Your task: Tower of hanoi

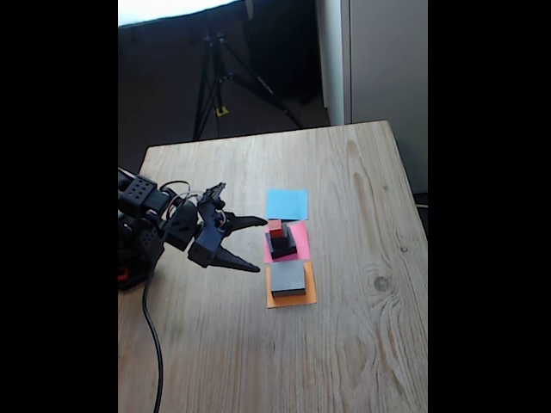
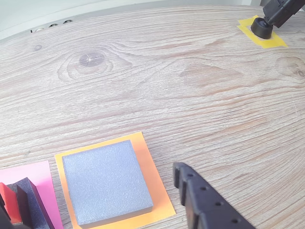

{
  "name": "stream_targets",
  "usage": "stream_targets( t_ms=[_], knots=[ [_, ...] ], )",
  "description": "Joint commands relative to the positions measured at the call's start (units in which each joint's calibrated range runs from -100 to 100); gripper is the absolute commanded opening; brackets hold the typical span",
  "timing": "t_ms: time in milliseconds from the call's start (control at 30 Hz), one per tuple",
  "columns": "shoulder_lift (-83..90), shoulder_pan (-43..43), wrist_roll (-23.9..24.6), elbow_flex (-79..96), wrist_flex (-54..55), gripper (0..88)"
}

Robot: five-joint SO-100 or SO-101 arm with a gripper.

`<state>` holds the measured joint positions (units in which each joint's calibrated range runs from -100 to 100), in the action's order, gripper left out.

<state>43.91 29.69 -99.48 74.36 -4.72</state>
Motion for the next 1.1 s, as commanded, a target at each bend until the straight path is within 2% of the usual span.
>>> stream_targets(
  t_ms=[0,333,733,1067],
  knots=[
    [-3.03,0.78,-0.52,0.28,6.3,46.6],
    [-12.79,1.36,-0.52,4.0,22.98,46.8],
    [-20.06,2.78,-0.52,2.91,31.39,48.3],
    [-32.63,2.2,-0.52,3.46,49.36,49.2]
  ],
)
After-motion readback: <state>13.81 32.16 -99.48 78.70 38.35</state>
